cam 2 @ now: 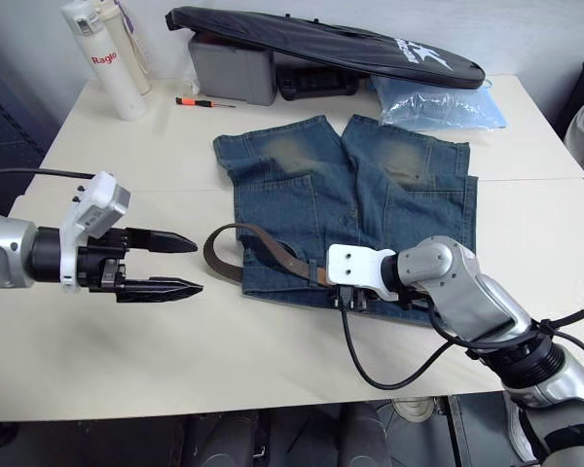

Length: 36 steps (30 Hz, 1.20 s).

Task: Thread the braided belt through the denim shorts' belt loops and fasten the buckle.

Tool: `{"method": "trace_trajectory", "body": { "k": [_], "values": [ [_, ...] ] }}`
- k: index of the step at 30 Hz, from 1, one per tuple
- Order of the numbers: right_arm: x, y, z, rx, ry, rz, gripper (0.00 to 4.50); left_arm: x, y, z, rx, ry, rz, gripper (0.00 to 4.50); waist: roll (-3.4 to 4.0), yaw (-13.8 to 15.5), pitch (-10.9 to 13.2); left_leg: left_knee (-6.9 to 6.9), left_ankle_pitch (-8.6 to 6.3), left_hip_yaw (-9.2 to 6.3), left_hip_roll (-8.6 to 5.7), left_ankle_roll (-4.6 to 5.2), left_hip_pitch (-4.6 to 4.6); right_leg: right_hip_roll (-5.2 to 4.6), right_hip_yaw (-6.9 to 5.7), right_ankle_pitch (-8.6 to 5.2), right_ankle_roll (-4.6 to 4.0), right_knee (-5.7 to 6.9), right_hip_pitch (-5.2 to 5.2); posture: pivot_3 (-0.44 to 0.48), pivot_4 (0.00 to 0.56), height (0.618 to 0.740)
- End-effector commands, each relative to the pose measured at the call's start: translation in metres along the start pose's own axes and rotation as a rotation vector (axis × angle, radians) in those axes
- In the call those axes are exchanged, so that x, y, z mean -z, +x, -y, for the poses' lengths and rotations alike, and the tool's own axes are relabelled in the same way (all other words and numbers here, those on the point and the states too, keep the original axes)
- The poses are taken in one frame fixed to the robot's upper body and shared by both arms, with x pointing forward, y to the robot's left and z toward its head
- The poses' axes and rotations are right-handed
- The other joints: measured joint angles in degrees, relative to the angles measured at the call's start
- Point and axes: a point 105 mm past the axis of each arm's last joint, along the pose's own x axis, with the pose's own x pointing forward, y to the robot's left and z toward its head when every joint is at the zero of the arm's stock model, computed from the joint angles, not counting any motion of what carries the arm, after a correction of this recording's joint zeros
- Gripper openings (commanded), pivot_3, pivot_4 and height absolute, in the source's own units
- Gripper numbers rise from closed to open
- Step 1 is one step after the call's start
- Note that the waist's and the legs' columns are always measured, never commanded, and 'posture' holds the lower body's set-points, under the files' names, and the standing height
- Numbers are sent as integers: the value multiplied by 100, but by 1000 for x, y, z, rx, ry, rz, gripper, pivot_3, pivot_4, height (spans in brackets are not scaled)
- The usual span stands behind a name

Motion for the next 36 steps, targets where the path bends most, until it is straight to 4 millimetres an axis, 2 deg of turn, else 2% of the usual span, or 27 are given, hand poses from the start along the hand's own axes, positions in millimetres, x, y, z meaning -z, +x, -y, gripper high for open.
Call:
{"method": "trace_trajectory", "body": {
  "k": [1,3,4,12,17,26,29,31,34,36],
  "values": [
    [-3,-4,5,23,7,13,1081,-7,-2,2,-4,36,11,4500,0,0,0,1,0,0,0,0,0,0,0,0,0,0,0,0,150,740],
    [-4,-4,5,23,34,23,322,-7,-1,2,-2,36,10,4500,0,0,0,1,0,0,0,0,0,0,0,0,0,1,0,0,150,740],
    [-5,-4,5,21,48,30,94,-6,-1,2,1,36,6,4500,0,0,0,2,0,0,0,0,0,0,0,0,0,2,0,0,150,740],
    [-14,-10,8,9,150,88,94,6,7,5,19,42,-34,4500,0,0,0,4,0,0,0,0,0,0,1,0,0,5,0,0,150,740],
    [-24,-21,14,10,194,129,94,7,10,6,31,40,-27,4500,0,1,0,6,0,0,0,0,0,0,1,0,0,7,0,0,150,740],
    [-21,-27,13,9,209,92,94,3,16,7,50,42,2,4500,0,6,0,9,0,0,1,0,0,1,1,0,0,10,0,0,150,740],
    [-23,-32,15,22,228,105,881,-1,20,7,64,16,47,4500,0,5,0,11,0,0,1,0,0,1,2,0,0,15,0,0,150,740],
    [-23,-35,17,28,225,105,1807,-4,23,7,71,-15,68,4500,0,8,0,13,0,0,1,1,0,0,3,0,0,16,0,0,150,740],
    [-23,-40,24,77,186,89,3173,-4,37,-1,59,-167,98,4500,0,23,0,20,1,0,1,2,-1,0,3,0,0,21,0,0,150,740],
    [-22,-43,25,85,174,80,3173,0,46,-8,32,-268,79,4500,0,29,0,24,1,0,0,3,1,-1,5,1,1,27,3,0,150,740]
  ]
}}
